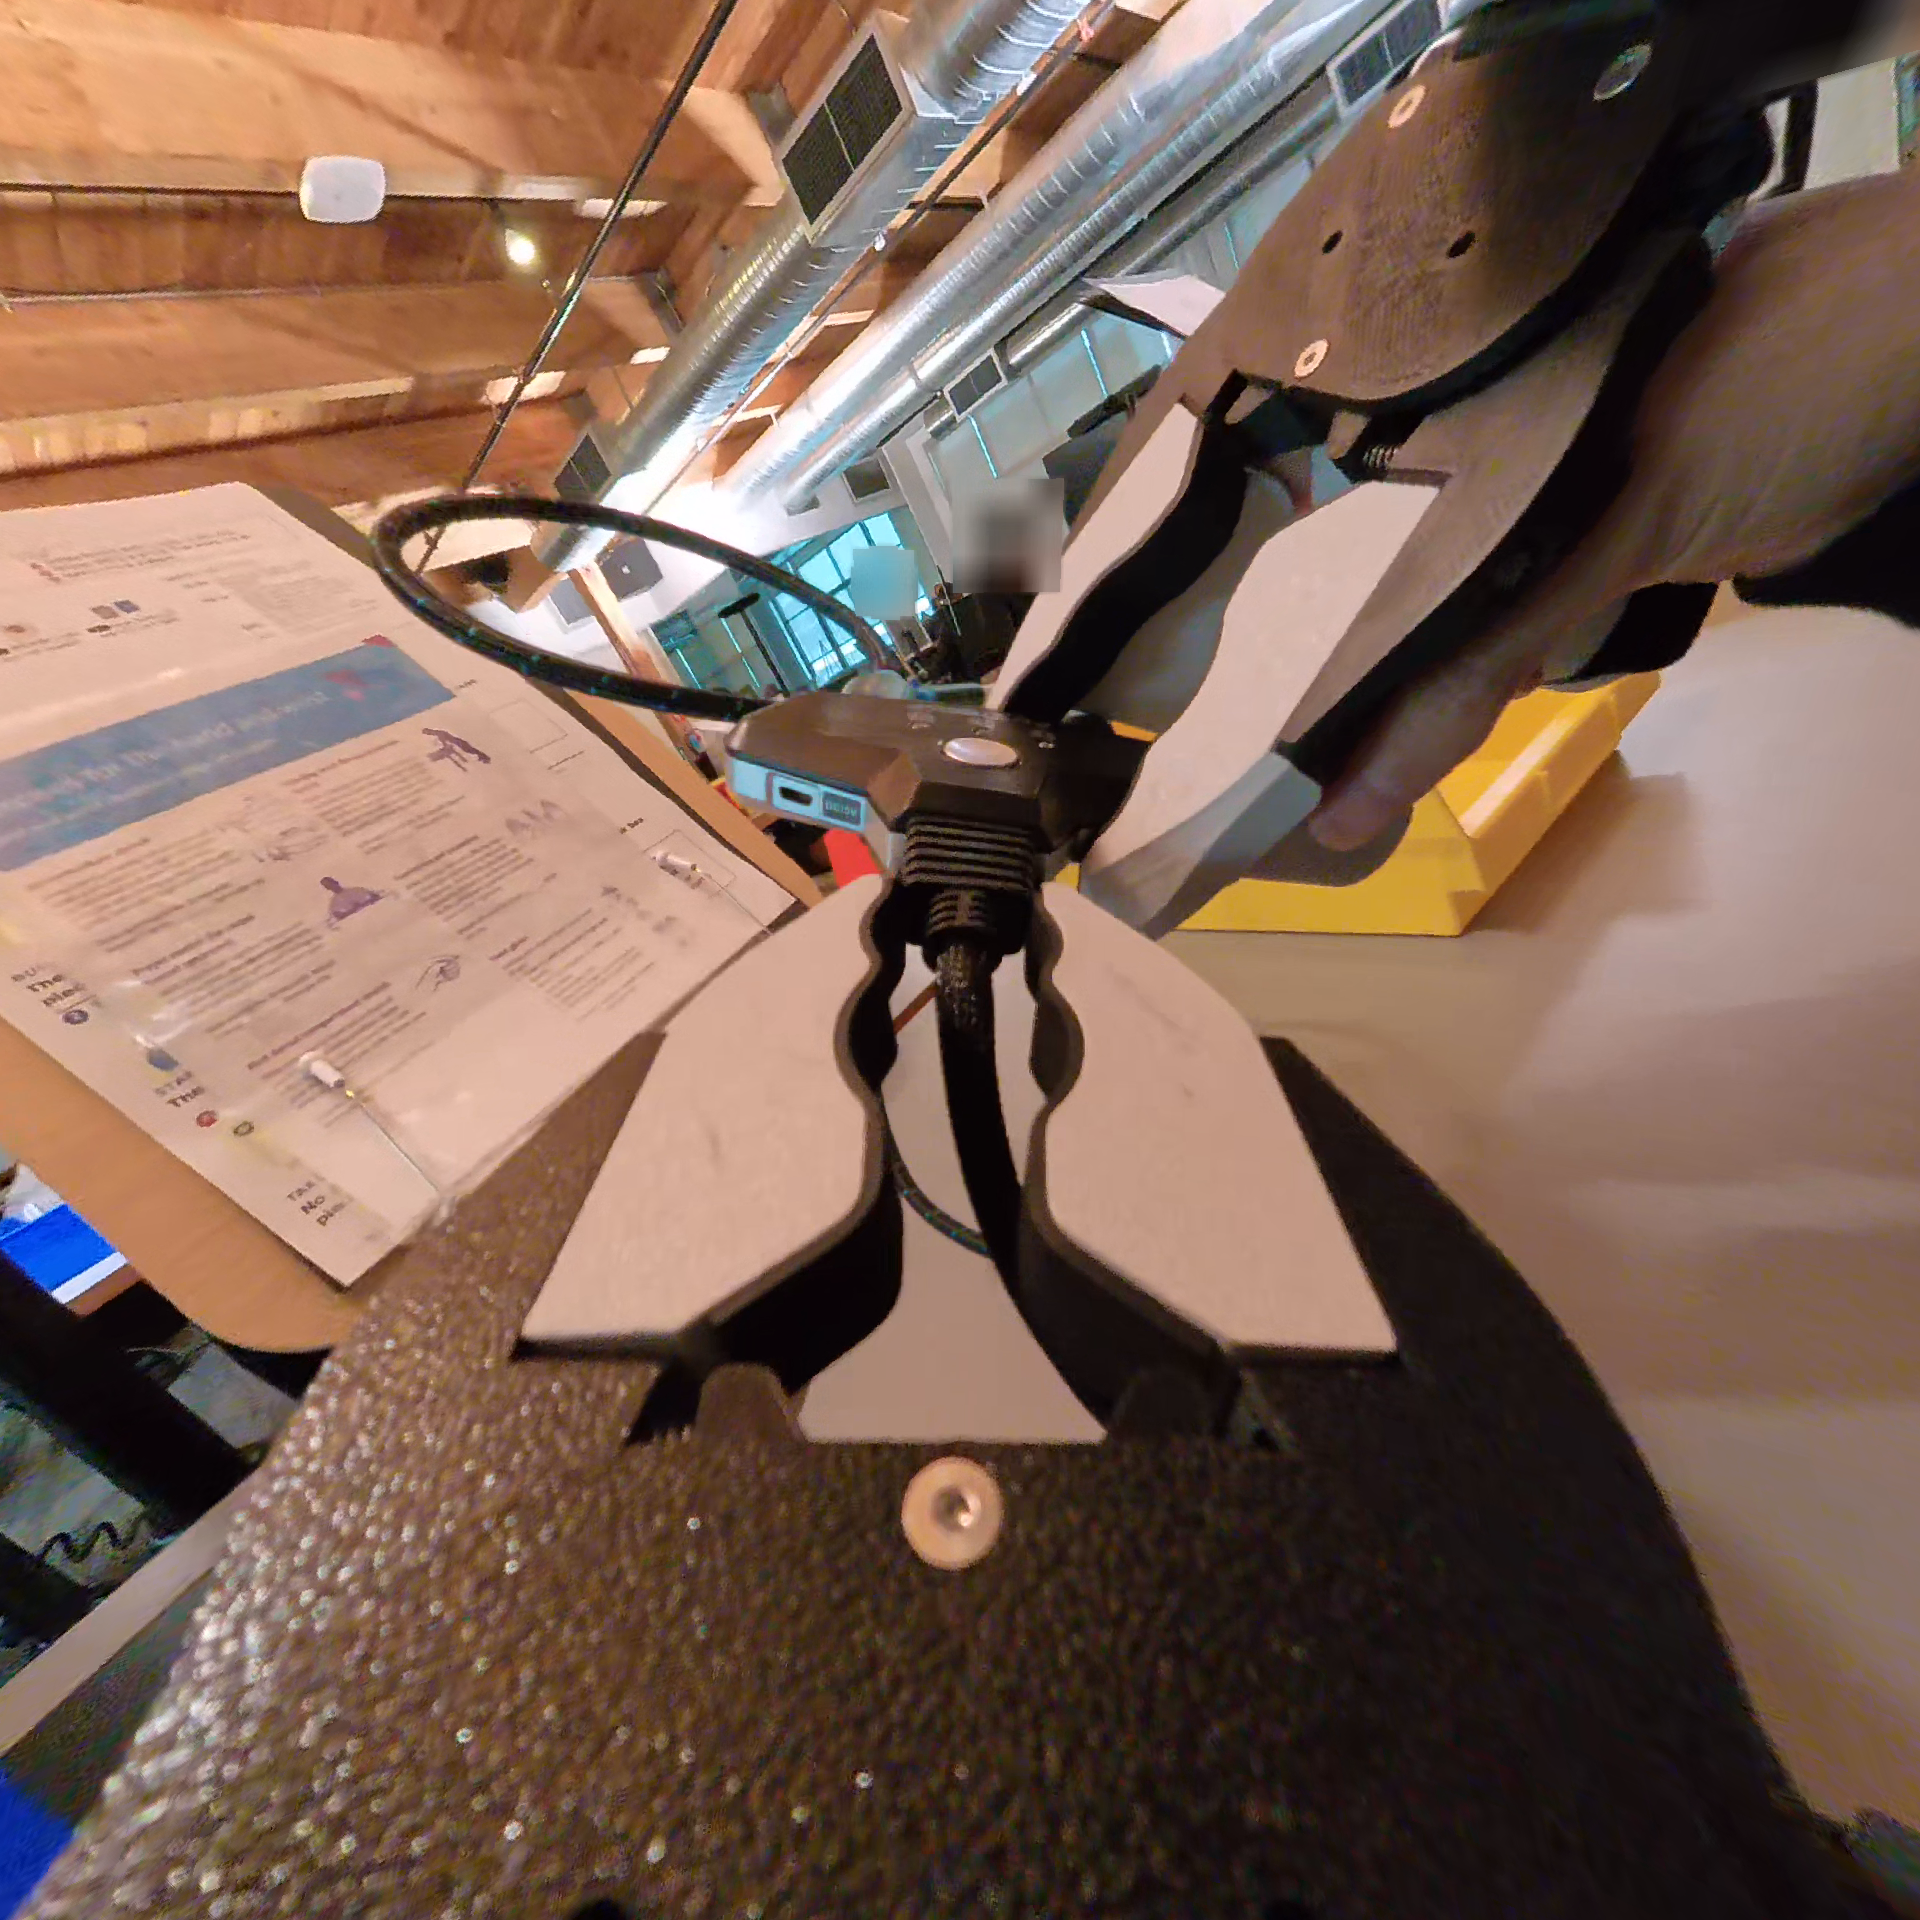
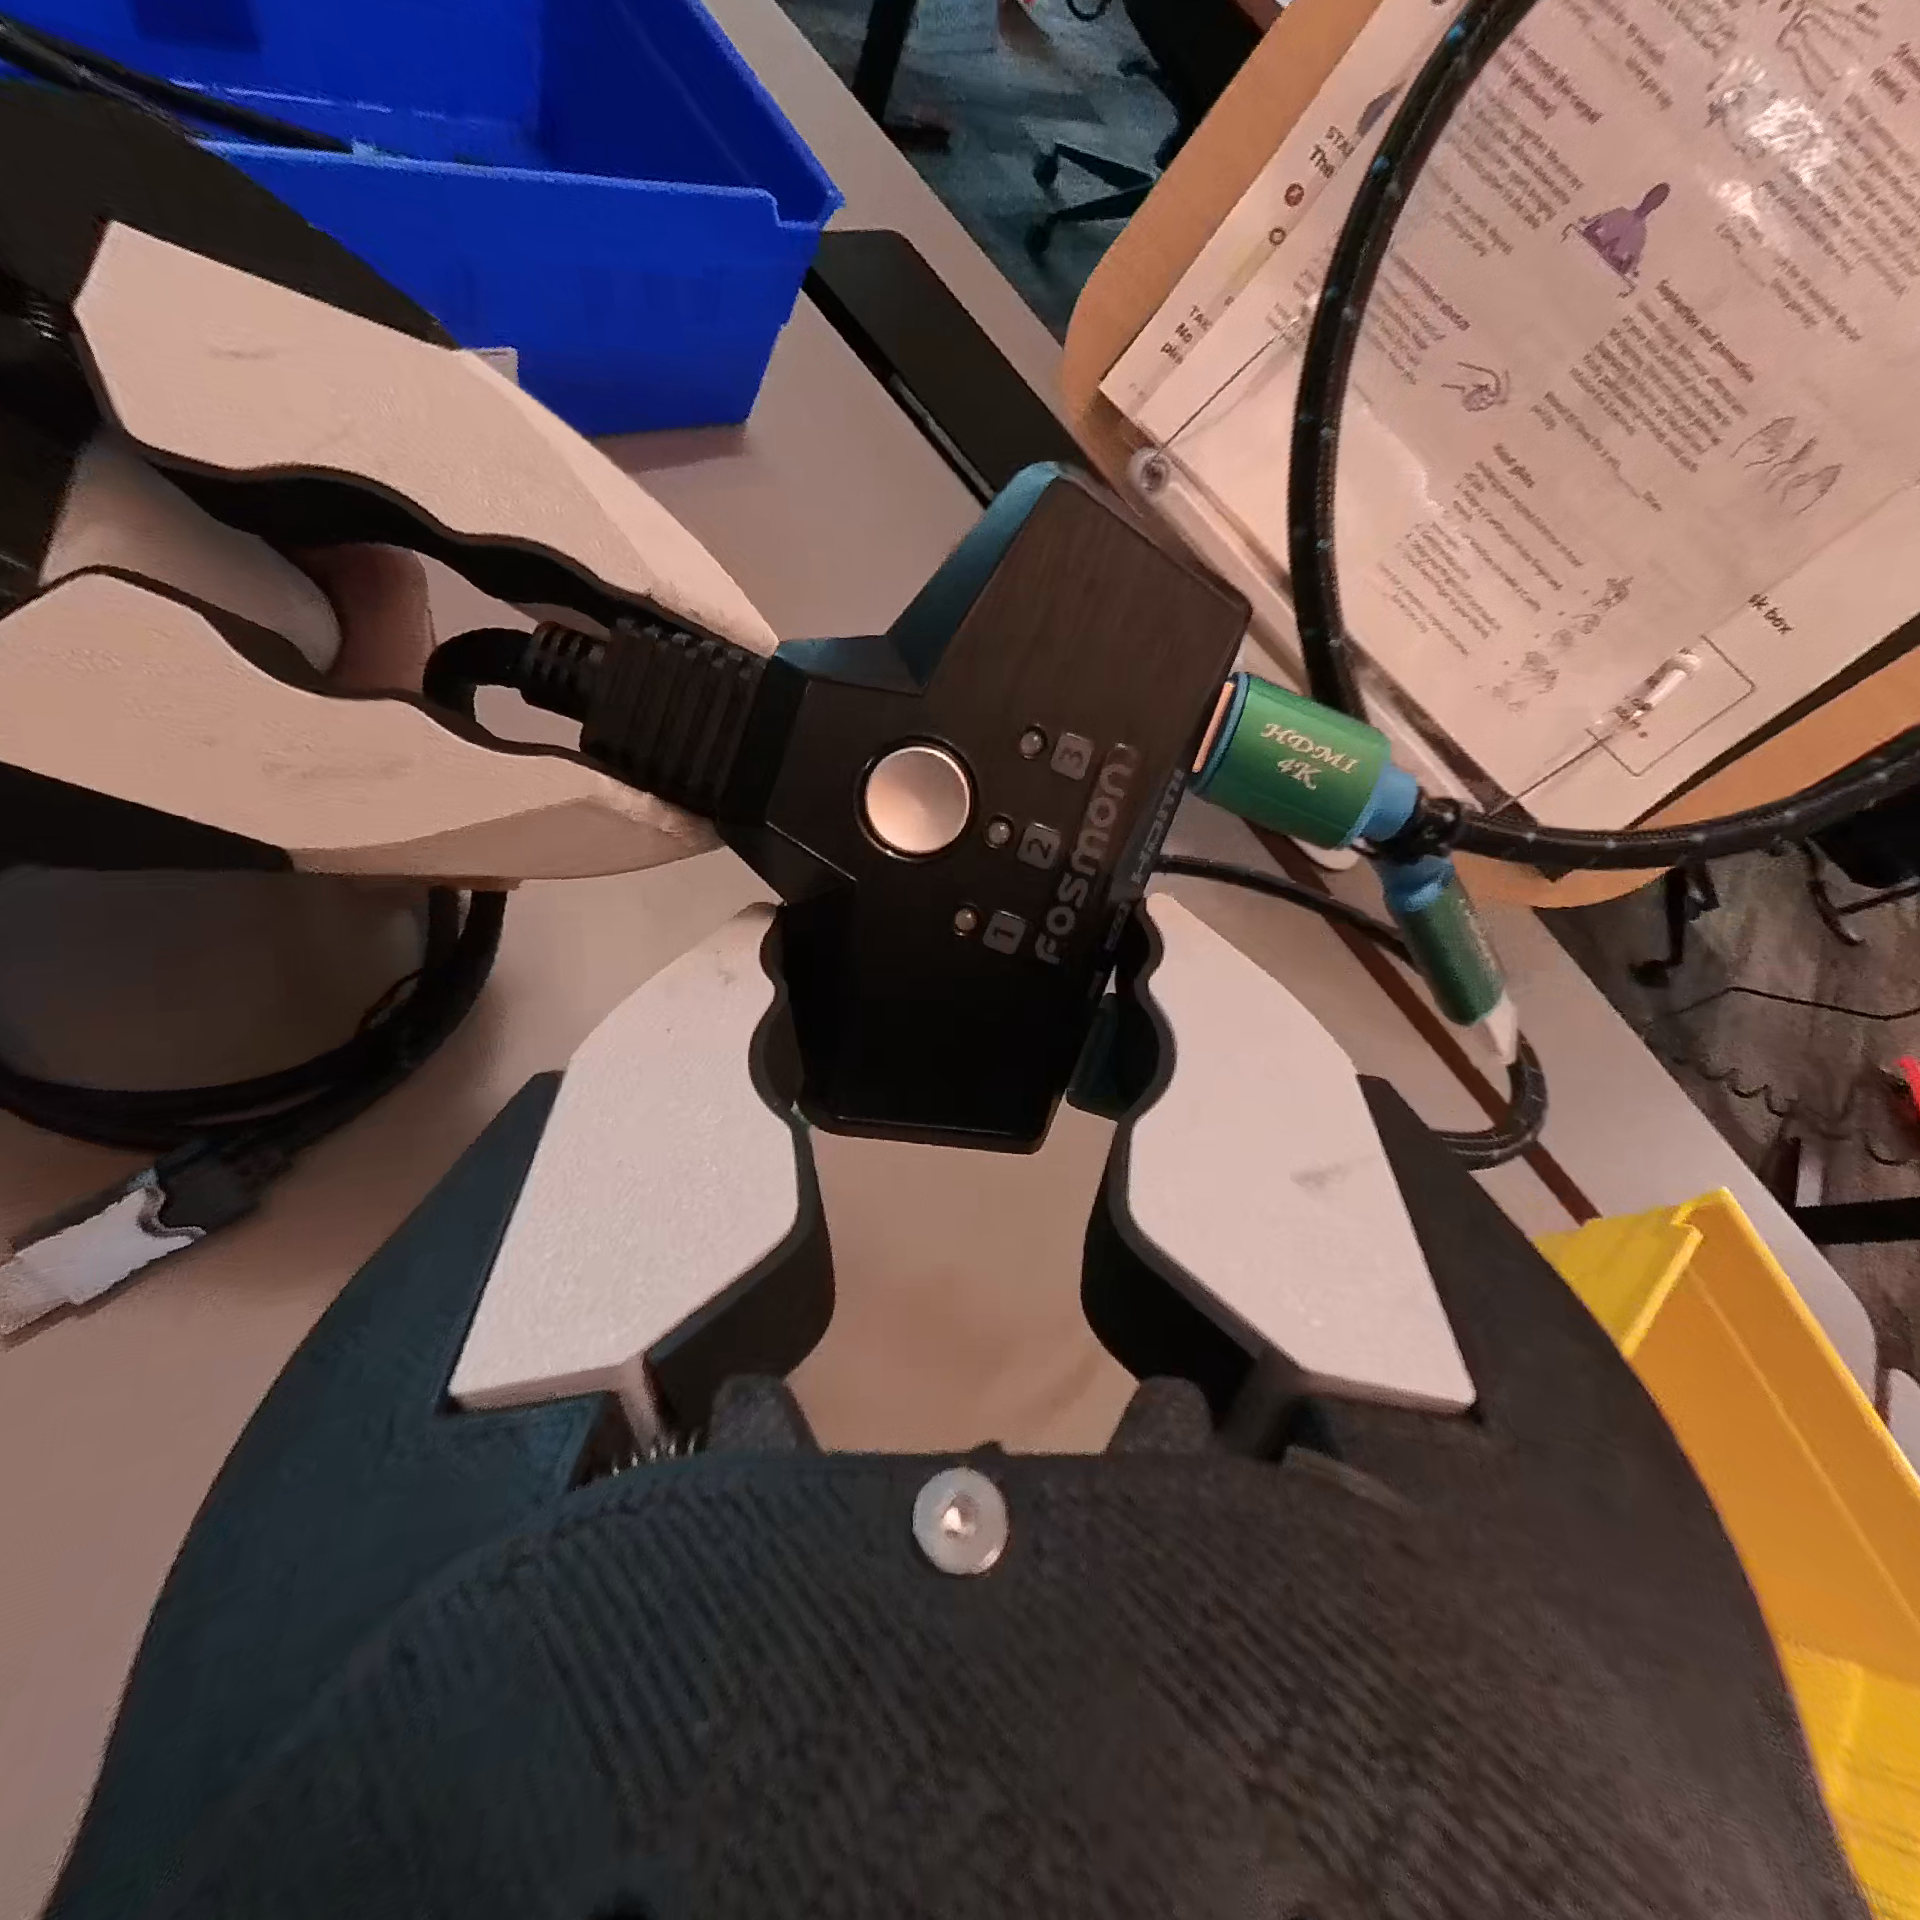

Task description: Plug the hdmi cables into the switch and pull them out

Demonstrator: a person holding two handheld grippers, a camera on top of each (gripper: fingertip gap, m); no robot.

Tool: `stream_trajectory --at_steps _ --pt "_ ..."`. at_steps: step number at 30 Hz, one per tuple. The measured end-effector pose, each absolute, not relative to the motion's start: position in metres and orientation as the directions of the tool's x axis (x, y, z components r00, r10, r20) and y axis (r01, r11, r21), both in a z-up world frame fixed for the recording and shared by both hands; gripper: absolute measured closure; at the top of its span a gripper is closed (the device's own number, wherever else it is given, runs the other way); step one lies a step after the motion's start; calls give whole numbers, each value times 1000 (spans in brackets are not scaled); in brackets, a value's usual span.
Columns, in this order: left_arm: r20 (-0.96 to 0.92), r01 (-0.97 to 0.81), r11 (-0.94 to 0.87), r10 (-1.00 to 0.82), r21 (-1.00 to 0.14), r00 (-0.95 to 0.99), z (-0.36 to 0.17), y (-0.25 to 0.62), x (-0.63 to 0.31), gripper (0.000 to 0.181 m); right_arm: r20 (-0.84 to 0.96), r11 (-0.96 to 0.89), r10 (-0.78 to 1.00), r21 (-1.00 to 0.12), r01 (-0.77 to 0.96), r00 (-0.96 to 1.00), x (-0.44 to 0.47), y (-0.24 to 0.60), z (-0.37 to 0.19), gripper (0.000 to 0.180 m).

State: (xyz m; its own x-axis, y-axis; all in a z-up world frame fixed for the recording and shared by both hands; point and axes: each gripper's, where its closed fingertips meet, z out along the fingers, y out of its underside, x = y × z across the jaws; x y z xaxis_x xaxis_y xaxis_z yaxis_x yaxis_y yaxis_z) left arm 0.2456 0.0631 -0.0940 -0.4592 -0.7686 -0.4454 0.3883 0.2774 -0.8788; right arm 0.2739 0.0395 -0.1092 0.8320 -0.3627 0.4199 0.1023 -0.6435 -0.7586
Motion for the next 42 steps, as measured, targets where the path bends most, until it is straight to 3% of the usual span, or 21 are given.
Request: stream_trajectory --at_steps 5,8,11,14,17,19,26,30,34,42 --pt "-329 301 189 -779 -935 -533 -100 66 248 159 405 -636 -341 -764 109 848 275 43 -113 119" --pt "-201 228 78 -781 -970 -591 -101 75 248 159 431 -564 -273 -796 220 860 268 48 -105 119" --pt "-84 169 -47 -719 -984 -690 -102 82 244 159 409 -404 -163 -858 317 898 253 48 -87 112" --pt "-3 109 -135 -612 -985 -791 -108 91 236 159 421 -190 -39 -894 406 906 240 37 -59 119" --pt "31 84 -187 -542 -979 -840 -113 98 229 159 362 -76 24 -929 363 932 240 21 -38 123" --pt "50 86 -231 -524 -969 -850 -112 101 228 159 315 -96 172 -938 334 933 228 16 -50 124" --pt "-23 122 -169 -493 -978 -869 -119 89 224 159 337 -113 181 -926 360 924 223 15 -84 125" --pt "-17 92 -135 -481 -987 -877 -129 80 226 159 374 -51 231 -917 395 898 208 13 -88 141" --pt "-36 93 -99 -471 -991 -881 -133 76 227 159 394 -216 195 -876 431 898 226 14 -118 148" --pt "-67 108 -75 -416 -991 -907 -136 70 220 159 243 -193 279 -933 303 929 220 8 -141 158"
